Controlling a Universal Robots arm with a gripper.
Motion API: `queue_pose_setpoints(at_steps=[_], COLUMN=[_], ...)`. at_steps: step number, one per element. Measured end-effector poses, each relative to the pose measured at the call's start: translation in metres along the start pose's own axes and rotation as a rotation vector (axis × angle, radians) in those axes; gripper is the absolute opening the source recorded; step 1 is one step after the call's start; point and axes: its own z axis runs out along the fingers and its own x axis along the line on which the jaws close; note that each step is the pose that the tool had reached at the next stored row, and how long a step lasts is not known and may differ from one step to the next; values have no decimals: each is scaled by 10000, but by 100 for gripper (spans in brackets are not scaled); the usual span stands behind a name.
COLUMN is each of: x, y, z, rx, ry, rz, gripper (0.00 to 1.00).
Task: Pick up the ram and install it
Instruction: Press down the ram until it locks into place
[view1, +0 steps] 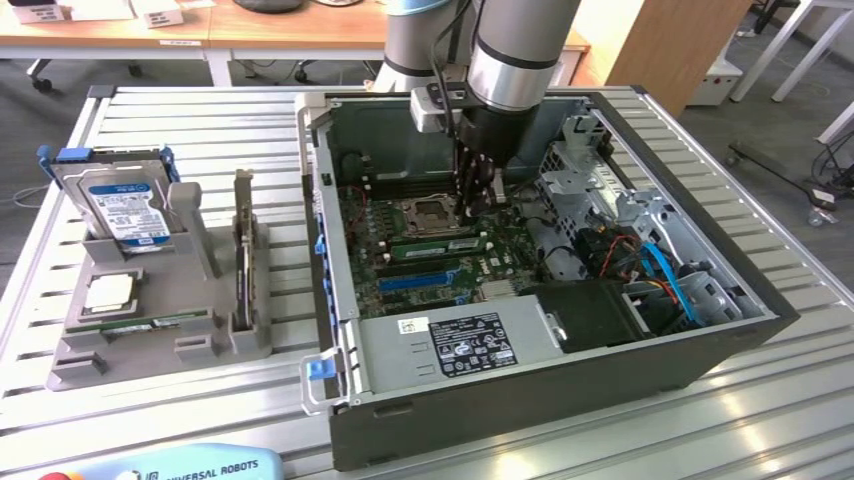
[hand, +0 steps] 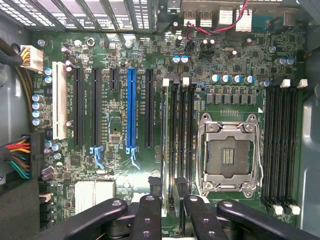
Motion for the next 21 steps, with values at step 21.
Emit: queue_pose_setpoints(at_steps=[21], x=[0], y=[-72], z=[-1], rx=[0], ry=[0], rz=[1], gripper=[10])
